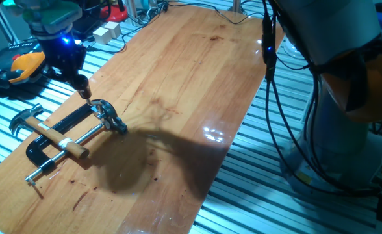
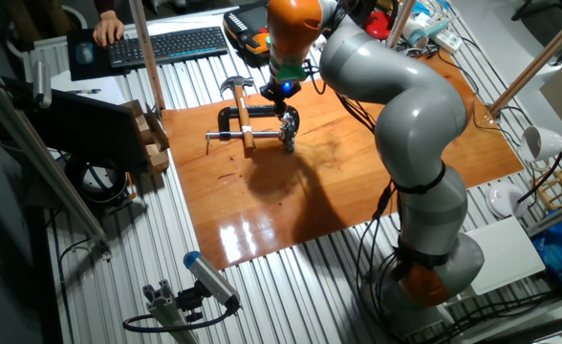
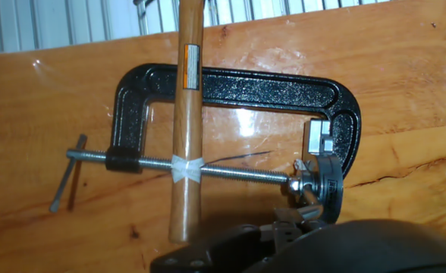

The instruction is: Pull up the lever

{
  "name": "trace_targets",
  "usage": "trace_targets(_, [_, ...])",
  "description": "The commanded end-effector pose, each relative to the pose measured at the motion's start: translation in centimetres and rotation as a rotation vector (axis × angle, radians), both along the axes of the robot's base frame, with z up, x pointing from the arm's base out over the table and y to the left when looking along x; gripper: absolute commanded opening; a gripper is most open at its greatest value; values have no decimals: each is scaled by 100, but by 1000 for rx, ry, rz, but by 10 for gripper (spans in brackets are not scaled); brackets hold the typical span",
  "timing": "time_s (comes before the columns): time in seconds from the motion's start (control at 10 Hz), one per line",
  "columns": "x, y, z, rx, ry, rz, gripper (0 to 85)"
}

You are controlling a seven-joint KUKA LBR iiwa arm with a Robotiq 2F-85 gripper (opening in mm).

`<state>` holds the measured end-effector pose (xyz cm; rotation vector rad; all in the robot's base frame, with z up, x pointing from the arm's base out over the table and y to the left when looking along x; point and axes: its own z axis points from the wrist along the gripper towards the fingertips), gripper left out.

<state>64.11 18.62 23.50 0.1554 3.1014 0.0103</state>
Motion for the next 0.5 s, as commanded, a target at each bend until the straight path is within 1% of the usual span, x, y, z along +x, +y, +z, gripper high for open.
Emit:
trace_targets(0.0, [-1,1,6,4,28,18,0])
trace_targets(0.1, [-6,2,11,12,47,28,0])
trace_targets(0.2, [-6,11,21,4,62,32,0])
trace_targets(0.3, [-8,8,31,6,62,32,0])
trace_targets(0.4, [-7,3,36,5,44,34,0])
